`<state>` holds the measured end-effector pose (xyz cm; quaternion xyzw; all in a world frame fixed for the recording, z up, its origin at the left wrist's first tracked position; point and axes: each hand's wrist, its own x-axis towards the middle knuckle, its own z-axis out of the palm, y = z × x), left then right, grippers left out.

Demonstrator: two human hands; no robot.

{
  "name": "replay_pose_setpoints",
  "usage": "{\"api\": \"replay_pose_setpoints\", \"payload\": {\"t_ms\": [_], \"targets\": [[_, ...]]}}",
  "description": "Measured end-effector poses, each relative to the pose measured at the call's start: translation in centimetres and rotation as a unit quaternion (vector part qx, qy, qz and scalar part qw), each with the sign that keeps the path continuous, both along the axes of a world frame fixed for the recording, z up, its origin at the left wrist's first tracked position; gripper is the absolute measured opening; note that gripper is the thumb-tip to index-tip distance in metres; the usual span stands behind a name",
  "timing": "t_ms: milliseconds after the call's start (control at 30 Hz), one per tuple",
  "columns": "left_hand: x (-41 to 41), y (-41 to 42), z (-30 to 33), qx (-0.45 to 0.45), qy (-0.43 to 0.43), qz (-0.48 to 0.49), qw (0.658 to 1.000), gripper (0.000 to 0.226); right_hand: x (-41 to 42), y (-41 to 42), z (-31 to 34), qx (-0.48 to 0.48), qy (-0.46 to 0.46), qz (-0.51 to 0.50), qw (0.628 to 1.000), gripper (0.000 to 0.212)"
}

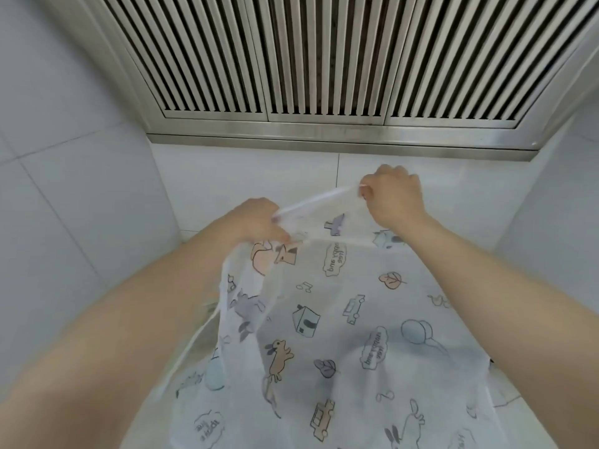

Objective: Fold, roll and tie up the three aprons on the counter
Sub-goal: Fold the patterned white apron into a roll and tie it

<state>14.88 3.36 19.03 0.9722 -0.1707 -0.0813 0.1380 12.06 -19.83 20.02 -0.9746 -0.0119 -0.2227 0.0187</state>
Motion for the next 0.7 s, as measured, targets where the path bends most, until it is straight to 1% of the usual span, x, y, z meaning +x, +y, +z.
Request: {"api": "replay_pose_setpoints", "payload": {"t_ms": [67,100,133,167,200,233,267,300,333,367,433,467,500,533,567,600,633,667,700], "targets": [[-0.2,0.5,0.1,-0.034,0.095,-0.009,0.995,0.026,0.1,0.1,-0.3,-0.048,-0.017,-0.083,0.995,0.03],[-0.2,0.8,0.2,-0.032,0.116,-0.01,0.993,0.027,0.2,0.2,-0.5,-0.07,-0.021,-0.11,0.991,0.029],[-0.3,1.1,0.4,-0.012,0.118,-0.009,0.993,0.028,0.2,0.2,-0.5,-0.08,-0.015,-0.129,0.988,0.028],[-0.2,1.4,0.5,0.027,0.099,-0.006,0.995,0.026,0.4,0.1,-0.7,-0.075,-0.008,-0.141,0.987,0.028],[0.0,1.7,0.7,0.076,0.058,0.004,0.995,0.022,0.6,0.1,-1.0,-0.051,0.003,-0.151,0.987,0.029],[0.3,1.9,0.6,0.127,-0.004,0.025,0.992,0.016,1.0,0.2,-1.4,-0.011,0.012,-0.155,0.988,0.029],[0.6,2.2,0.6,0.185,-0.08,0.055,0.978,0.009,1.1,0.5,-1.6,0.046,0.014,-0.151,0.987,0.027],[0.7,2.4,0.5,0.243,-0.161,0.081,0.953,0.01,1.3,1.0,-1.9,0.105,0.006,-0.135,0.985,0.025],[1.1,2.7,0.5,0.292,-0.224,0.106,0.924,0.023,1.6,1.7,-2.2,0.156,-0.005,-0.107,0.982,0.025],[1.5,3.1,0.5,0.318,-0.265,0.129,0.901,0.04,2.0,2.4,-2.5,0.184,-0.014,-0.077,0.98,0.027],[2.1,3.4,0.0,0.314,-0.328,0.153,0.878,0.073,2.7,4.2,-3.6,0.214,-0.002,-0.011,0.977,0.034],[2.2,3.0,-0.6,0.312,-0.381,0.12,0.862,0.078,3.1,5.1,-4.3,0.237,0.026,0.025,0.971,0.041],[2.3,2.0,-1.8,0.288,-0.451,0.04,0.844,0.072,3.4,6.0,-5.2,0.279,0.075,0.068,0.955,0.049],[2.2,0.6,-3.5,0.255,-0.518,-0.069,0.814,0.06,3.5,6.8,-6.1,0.324,0.132,0.111,0.93,0.06],[1.7,-1.1,-5.3,0.212,-0.547,-0.179,0.79,0.045,3.5,7.3,-7.3,0.348,0.181,0.146,0.908,0.069],[0.8,-2.7,-6.9,0.152,-0.524,-0.262,0.796,0.034,3.4,7.6,-8.5,0.343,0.222,0.165,0.898,0.075],[0.1,-3.9,-8.2,0.108,-0.43,-0.281,0.851,0.028,3.1,7.2,-9.8,0.33,0.247,0.165,0.896,0.076],[-0.2,-4.5,-9.4,0.093,-0.304,-0.25,0.915,0.028,2.5,6.4,-11.1,0.339,0.253,0.15,0.894,0.074],[0.0,-4.2,-10.4,0.102,-0.176,-0.208,0.957,0.032,2.0,5.2,-12.1,0.366,0.233,0.128,0.892,0.075]]}}
